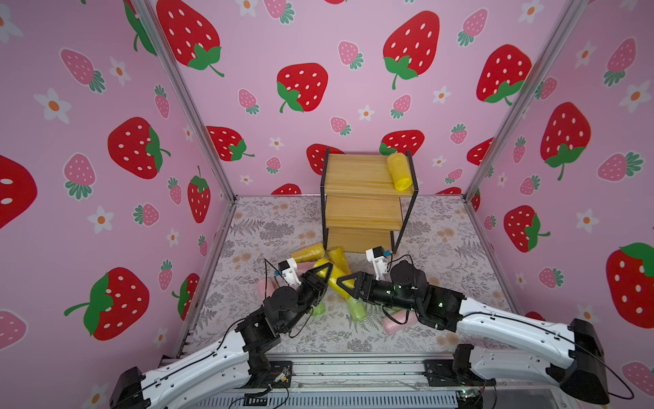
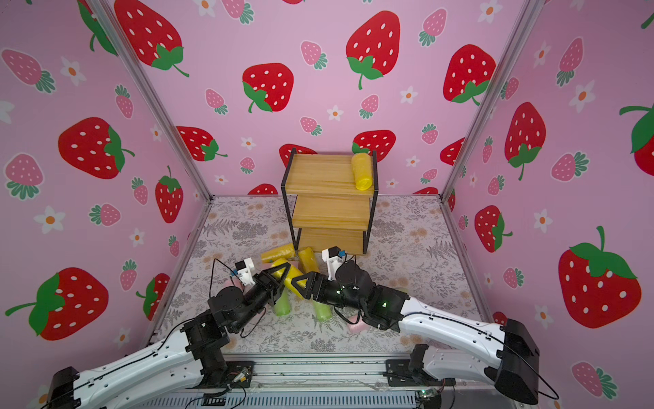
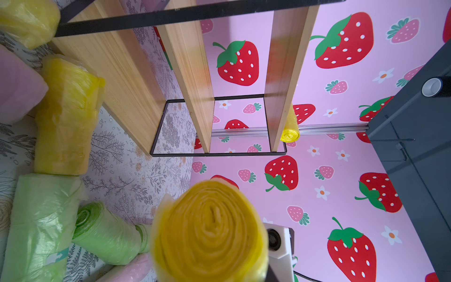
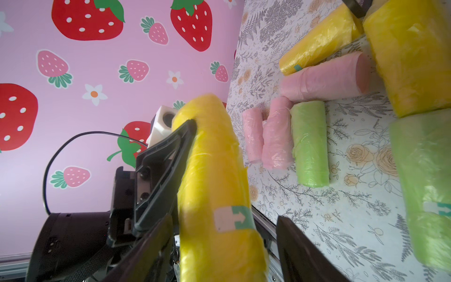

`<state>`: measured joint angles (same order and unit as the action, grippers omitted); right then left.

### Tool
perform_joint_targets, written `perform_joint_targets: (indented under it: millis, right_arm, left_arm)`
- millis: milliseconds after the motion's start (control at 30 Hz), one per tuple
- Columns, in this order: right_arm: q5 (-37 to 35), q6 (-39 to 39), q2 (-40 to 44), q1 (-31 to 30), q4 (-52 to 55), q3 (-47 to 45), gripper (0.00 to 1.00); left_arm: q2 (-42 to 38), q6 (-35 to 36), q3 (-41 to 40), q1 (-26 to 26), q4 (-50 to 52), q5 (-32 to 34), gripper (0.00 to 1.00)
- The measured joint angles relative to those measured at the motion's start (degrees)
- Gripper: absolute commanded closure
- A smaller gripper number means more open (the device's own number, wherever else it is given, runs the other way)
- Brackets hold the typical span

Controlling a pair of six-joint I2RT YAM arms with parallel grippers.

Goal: Sort the rolls of trash bags by color and place them on the shelf
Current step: Pick up the roll of trash bags from the center of the board.

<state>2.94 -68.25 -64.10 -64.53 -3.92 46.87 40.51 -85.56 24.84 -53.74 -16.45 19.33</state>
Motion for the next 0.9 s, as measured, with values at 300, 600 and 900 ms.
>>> perform_joint_targets:
  millis: [300,600,900]
  right_arm:
    - [-0.15,-0.55,-2.91,-0.94,-0.68,1.81,0.31]
    - [-0.59,0.81,-3.41,-1.49,-0.42,2.67,0.78]
    - [-2.58,5.09,-3.54,-1.70,9.38,11.15,1.00]
  left_arm:
    - [0.04,0.04,0.09,-0.50,0.72,1.84,1.00]
    - [0.02,-0.55,0.55,-0.55,0.63,3.17,1.00]
    - [-0.87,3.61,4.07,-0.57,2.47,1.95,0.47]
